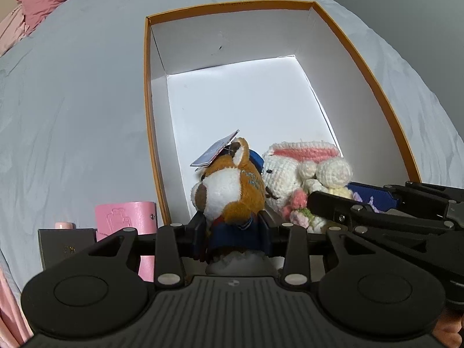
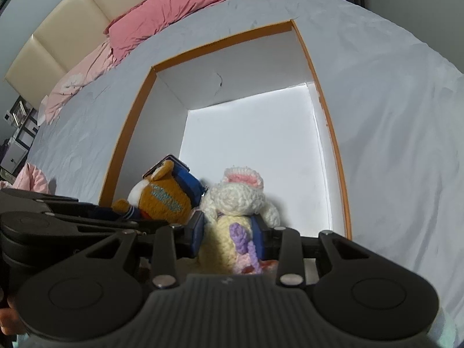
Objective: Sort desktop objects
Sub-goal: 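Lower the plushes into the box and open both tools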
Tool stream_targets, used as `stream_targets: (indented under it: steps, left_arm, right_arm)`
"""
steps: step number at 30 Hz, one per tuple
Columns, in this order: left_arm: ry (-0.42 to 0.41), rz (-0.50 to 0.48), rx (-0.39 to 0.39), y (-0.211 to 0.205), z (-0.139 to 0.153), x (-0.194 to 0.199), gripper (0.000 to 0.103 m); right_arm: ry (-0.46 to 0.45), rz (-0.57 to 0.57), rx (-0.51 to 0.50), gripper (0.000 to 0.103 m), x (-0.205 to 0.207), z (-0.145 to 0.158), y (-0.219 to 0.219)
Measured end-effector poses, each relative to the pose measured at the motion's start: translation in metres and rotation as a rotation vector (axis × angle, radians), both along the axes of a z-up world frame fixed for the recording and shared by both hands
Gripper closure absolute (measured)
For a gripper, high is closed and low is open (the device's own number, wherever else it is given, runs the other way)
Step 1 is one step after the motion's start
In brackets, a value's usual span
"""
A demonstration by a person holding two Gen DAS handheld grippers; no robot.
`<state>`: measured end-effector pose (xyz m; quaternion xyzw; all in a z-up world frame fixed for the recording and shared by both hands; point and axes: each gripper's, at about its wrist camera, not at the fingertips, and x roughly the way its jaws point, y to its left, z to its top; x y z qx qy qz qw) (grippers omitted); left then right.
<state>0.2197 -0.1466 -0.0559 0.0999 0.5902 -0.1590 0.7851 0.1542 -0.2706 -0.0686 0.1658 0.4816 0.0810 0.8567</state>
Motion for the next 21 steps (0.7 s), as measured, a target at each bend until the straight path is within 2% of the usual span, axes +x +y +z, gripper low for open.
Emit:
stream_targets:
  steps: [10,13,17,21]
  left_arm:
    - [0.019,-0.041,-0.025,0.004,0.003,-0.002,0.058]
    - [0.011,-0.035,-0.054,0.009,0.006,-0.004,0.058]
    - [-0.005,-0.014,-0.135,0.018,0.011,-0.005,0.049]
    - [-0.054,-0.006,-0.147,0.023,0.024,-0.012,0.047]
  right_arm:
    - [0.059,0.028,-0.032,0.065,0.001,-0.002,0.002]
    - [0.066,0.036,-0.047,0.065,0.001,-0.002,0.003]
    - [0.071,0.048,-0.066,0.063,0.003,-0.003,0.007]
    - [0.077,0.047,-0.066,0.063,0.005,-0.004,0.008]
